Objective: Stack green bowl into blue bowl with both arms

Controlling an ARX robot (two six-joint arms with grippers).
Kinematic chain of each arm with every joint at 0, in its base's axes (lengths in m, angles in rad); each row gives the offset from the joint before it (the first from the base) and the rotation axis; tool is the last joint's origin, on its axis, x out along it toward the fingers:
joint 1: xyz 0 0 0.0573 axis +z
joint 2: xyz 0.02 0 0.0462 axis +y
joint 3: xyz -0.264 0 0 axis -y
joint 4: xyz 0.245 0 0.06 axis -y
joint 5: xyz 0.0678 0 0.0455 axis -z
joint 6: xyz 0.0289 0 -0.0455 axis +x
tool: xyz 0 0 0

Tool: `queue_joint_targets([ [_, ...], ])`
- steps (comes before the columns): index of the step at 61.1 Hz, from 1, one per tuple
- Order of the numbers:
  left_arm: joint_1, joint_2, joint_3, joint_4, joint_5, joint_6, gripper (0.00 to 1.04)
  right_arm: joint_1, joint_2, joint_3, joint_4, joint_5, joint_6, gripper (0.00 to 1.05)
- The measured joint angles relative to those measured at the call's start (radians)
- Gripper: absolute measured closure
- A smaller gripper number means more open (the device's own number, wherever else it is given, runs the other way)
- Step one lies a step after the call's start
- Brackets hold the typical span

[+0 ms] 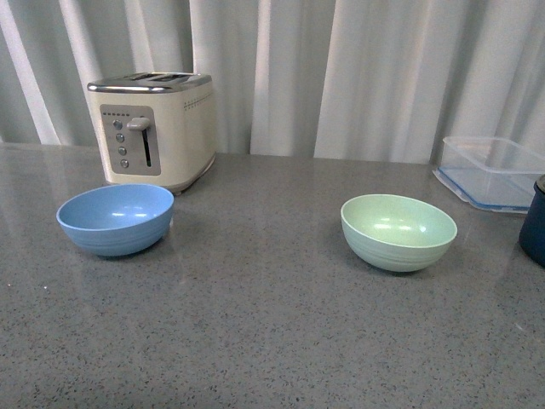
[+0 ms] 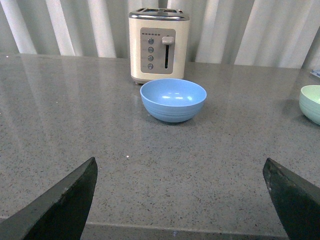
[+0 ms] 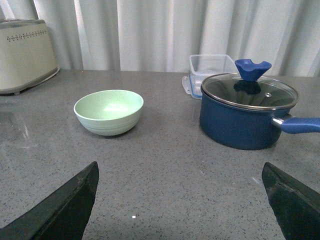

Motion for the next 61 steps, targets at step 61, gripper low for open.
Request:
queue_joint_targets([
  [61,0.079,0.831,0.541,0.003,-0.038,-0.162,0.07,0.0,0.0,0.0,0.0,0.0,0.0,0.1],
])
